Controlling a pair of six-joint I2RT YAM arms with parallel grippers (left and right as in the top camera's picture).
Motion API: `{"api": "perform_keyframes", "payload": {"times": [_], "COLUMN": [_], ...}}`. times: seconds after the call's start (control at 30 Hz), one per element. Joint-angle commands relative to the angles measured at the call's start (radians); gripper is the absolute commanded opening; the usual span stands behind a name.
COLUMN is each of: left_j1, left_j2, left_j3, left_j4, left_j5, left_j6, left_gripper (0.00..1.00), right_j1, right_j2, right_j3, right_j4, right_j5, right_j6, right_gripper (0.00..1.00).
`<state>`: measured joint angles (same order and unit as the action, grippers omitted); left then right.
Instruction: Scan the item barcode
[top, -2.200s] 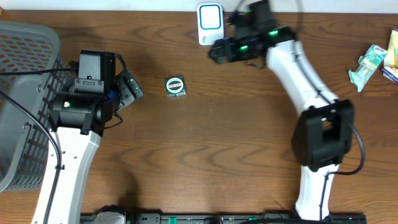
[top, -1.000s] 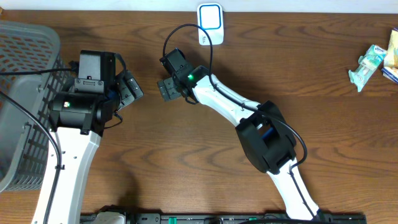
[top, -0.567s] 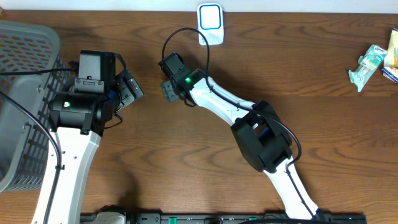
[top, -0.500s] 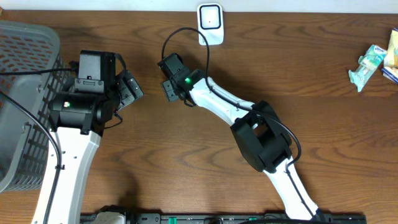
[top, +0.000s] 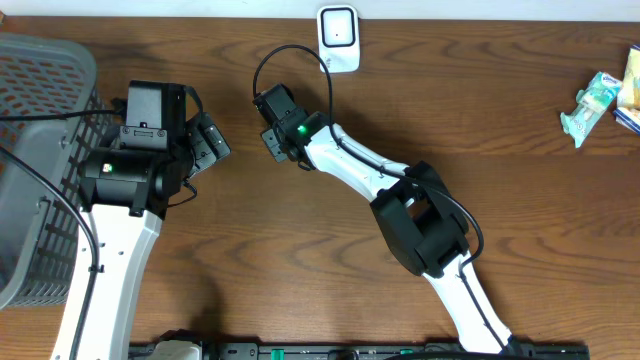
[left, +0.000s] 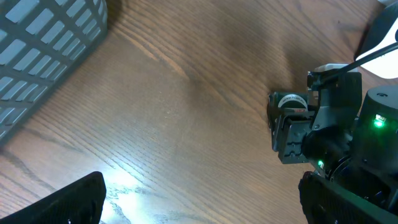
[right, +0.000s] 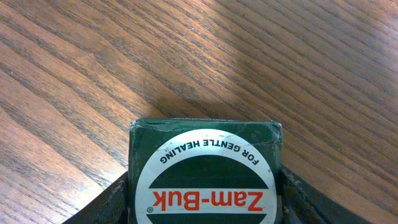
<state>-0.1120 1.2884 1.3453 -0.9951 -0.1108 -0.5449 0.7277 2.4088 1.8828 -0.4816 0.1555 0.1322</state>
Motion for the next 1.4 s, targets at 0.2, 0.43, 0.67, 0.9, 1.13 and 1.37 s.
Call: {"api": "perform_keyframes", "payload": {"times": [0.2,0.43,0.67,0.9,1.13,1.37], "left_j1": [0.004,0.004,0.004,0.004,0.004,0.004], "left_j2": [-0.002,-0.002,-0.002,-0.002,-0.002,-0.002], "left_j3": [0.014,0.013,0.014,0.013,0.014,0.013], "left_j4": [-0.003,-0.003,-0.003,-0.003,-0.003,-0.003], "left_j5": [-0.006,-0.006,-0.006,-0.006,-0.006,-0.006], "left_j6": [0.01,0.01,0.01,0.01,0.01,0.01], "left_gripper": [0.98,0.98,0.98,0.98,0.98,0.98], "right_j1": [-0.04,-0.175,-0.393,-0.507,-0.532,-0.431], "right_j2": [-0.086,-0.241,-0.299,-0.297,-0.297,-0.296], "right_j3": [0.013,0.014,0.014,0.014,0.014,0.014], "right_j4": [-0.034,-0.116,-0.121,-0.121,-0.105,-0.311], "right_j5": [0.018,-0.28,-0.973,-1.302,-1.271,-0.539], "right_j6": [0.054,0.238,0.611,0.877,0.97,0.745], "right_gripper": [0.56,0.57,0.56,0.65,0.62,0.68]}}
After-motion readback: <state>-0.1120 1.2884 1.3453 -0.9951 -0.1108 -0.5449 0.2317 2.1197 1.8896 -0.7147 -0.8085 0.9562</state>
